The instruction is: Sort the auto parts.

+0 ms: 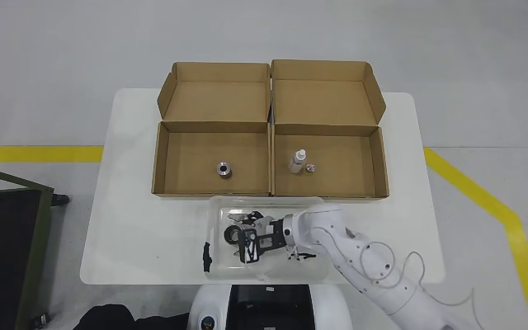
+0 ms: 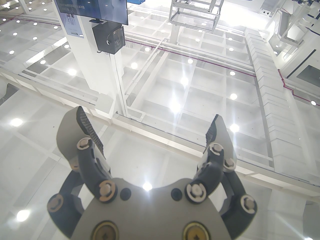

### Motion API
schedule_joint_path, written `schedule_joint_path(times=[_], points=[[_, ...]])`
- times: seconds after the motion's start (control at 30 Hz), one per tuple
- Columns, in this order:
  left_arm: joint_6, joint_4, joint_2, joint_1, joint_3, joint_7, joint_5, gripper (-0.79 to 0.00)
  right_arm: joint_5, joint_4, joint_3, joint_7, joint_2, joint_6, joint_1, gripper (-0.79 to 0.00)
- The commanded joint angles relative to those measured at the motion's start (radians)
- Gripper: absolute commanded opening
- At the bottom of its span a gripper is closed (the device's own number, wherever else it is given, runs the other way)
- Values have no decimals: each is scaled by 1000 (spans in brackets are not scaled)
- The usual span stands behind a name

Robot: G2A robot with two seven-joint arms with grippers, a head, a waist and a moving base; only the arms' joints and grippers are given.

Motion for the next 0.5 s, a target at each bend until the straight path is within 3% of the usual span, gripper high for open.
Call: schedule_joint_path(times=[0.0, 0.1, 0.17, 0.47], points=[[0, 0, 0, 0, 0, 0, 0, 0, 3, 10, -6, -3, -2, 4, 5, -215], [0, 0, 0, 0, 0, 0, 0, 0, 11, 24, -14, -12, -6, 11, 13, -268], [0, 0, 0, 0, 0, 0, 0, 0, 16, 31, -20, -17, -8, 14, 17, -363], [0, 0, 0, 0, 0, 0, 0, 0, 36, 44, -31, -35, -12, 14, 28, -489]])
